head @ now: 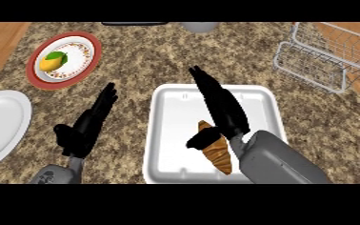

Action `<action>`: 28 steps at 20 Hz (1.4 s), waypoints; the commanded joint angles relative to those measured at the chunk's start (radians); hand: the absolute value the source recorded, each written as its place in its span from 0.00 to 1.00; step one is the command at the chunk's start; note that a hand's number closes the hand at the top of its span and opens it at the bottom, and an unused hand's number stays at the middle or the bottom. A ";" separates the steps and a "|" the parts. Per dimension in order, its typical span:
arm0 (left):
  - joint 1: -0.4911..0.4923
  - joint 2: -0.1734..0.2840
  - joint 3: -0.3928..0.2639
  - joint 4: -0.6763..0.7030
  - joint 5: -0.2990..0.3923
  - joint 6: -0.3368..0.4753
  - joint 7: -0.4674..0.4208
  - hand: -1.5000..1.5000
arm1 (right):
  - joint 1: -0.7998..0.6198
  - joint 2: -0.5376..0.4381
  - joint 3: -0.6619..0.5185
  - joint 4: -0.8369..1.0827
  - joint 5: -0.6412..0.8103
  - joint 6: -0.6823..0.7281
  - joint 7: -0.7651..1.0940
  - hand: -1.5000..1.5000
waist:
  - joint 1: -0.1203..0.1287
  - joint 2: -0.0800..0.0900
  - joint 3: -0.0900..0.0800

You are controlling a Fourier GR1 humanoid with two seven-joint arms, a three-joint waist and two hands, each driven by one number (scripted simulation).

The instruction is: Pick the croissant from the tray and place it in the tiered basket

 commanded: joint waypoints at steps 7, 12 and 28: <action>0.004 -0.007 0.005 0.022 -0.008 -0.004 -0.015 0.50 | -0.199 -0.119 0.148 -0.254 -0.033 0.553 0.589 0.00 | -0.004 0.001 0.005; -0.028 -0.042 0.015 0.065 -0.015 -0.010 -0.040 0.50 | -0.226 -0.052 0.104 -0.414 -0.106 0.635 0.886 0.00 | 0.009 0.016 0.008; 0.000 -0.032 0.009 -0.015 -0.043 -0.025 0.002 0.50 | -0.100 -0.009 0.184 -0.261 0.084 0.550 0.941 0.00 | 0.035 0.019 0.010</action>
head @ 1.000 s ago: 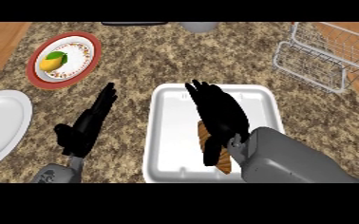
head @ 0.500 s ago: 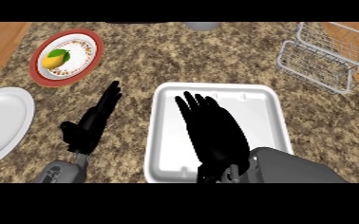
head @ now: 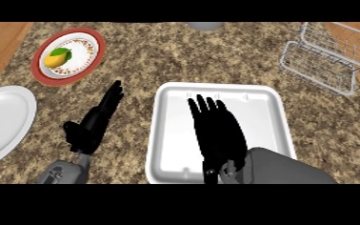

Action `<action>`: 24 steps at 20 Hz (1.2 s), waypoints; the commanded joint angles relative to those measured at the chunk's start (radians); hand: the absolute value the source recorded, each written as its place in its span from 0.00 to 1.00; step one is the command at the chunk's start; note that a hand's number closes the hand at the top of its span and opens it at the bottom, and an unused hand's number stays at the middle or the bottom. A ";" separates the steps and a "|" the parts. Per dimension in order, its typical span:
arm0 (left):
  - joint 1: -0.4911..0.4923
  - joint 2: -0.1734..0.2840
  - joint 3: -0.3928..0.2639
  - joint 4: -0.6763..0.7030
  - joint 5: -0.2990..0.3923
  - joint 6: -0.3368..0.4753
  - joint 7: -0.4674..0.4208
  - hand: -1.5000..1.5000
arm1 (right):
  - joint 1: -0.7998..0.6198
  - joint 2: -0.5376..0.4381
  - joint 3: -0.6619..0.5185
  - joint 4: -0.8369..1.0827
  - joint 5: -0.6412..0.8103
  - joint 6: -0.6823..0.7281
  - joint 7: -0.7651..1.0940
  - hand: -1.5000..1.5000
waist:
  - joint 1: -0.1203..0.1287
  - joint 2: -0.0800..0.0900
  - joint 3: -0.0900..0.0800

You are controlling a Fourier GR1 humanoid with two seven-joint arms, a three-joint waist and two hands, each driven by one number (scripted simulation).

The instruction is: Pick the croissant from the tray and place it in the tiered basket

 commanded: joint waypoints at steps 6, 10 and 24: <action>0.026 0.019 0.033 -0.008 0.004 -0.058 -0.035 0.50 | 0.114 0.072 0.010 0.087 0.128 -0.003 0.112 0.00 | 0.011 0.003 0.001; 0.005 -0.036 0.007 -0.005 -0.040 0.007 -0.001 0.50 | 0.144 0.049 -0.044 0.082 0.148 0.025 0.108 0.00 | 0.006 0.003 0.001; -0.034 -0.039 0.087 0.067 -0.050 -0.086 -0.023 0.50 | 0.340 0.126 -0.094 0.149 0.309 0.045 -0.032 0.00 | 0.006 0.006 0.001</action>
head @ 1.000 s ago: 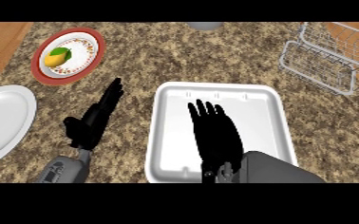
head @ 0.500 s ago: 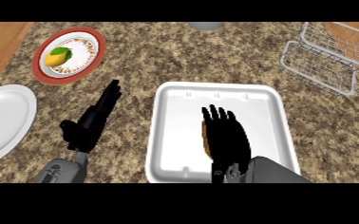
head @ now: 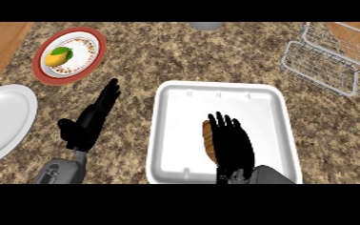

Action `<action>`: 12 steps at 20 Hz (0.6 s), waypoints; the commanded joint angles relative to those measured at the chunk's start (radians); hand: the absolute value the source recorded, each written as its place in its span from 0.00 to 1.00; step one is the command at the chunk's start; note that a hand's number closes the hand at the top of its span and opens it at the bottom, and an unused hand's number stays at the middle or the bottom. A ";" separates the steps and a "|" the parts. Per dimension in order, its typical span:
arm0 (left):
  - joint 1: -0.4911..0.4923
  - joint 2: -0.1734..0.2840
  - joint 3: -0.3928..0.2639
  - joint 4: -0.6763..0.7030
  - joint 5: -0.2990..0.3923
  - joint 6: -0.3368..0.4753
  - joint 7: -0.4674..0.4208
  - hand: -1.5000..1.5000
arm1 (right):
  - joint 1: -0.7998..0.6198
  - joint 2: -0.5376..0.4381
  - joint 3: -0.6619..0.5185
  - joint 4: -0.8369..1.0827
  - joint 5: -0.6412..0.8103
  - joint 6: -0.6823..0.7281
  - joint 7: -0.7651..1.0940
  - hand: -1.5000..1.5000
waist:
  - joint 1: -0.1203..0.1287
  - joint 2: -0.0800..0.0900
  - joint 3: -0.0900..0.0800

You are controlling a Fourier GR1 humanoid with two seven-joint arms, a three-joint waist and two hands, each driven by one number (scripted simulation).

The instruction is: Pick the croissant from the tray and place it in the tiered basket

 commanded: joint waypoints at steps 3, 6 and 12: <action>0.001 -0.026 0.028 0.037 -0.023 -0.035 -0.040 0.50 | -0.007 0.079 -0.083 0.103 0.055 0.074 0.008 0.00 | 0.003 0.001 0.000; -0.005 -0.041 0.032 -0.016 -0.048 -0.018 0.038 0.50 | 0.049 0.153 -0.083 0.077 0.119 0.040 0.001 1.00 | 0.002 0.001 0.000; -0.065 -0.061 0.075 0.049 -0.049 -0.042 0.037 0.50 | 0.057 0.191 -0.083 0.114 0.237 -0.053 -0.155 1.00 | 0.000 0.001 0.000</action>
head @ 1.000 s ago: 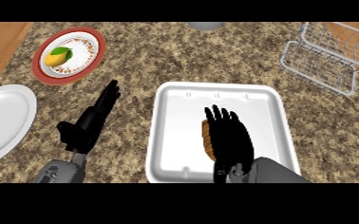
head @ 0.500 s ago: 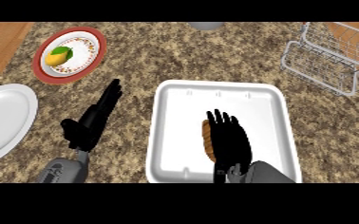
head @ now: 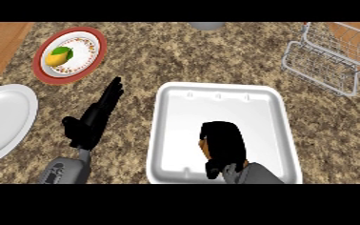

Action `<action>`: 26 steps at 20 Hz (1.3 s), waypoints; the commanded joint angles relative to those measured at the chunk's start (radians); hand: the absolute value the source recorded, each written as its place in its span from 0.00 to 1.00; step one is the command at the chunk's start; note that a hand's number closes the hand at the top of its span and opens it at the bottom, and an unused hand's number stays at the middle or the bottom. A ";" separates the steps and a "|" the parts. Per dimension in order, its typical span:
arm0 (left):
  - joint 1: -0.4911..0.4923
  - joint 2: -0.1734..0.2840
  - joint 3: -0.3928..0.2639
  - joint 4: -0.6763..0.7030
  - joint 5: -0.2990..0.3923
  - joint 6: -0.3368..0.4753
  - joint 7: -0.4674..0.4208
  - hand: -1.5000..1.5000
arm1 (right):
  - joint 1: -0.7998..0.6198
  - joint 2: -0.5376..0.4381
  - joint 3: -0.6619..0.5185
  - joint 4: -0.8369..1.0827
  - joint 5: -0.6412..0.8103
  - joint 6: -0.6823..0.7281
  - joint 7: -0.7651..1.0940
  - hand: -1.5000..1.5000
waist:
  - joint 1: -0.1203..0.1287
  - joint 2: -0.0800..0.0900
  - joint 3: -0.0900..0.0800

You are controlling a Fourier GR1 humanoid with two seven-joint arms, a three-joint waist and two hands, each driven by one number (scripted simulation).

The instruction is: Pick the croissant from the tray and place it in the tiered basket

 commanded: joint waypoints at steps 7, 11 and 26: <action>0.044 -0.005 0.038 -0.021 -0.013 -0.022 0.008 0.50 | 0.162 -0.278 -0.234 -0.077 0.012 -0.057 -0.217 1.00 | -0.044 -0.005 0.002; 0.075 0.010 0.078 -0.007 -0.009 0.002 -0.022 0.50 | 0.241 -0.463 -0.490 0.063 -0.058 -0.120 -0.239 1.00 | -0.134 -0.001 0.009; 0.057 0.041 0.080 -0.040 0.020 -0.072 -0.004 0.50 | 0.302 -0.755 -1.209 0.363 -0.662 -0.109 -1.006 1.00 | -0.041 -0.006 0.003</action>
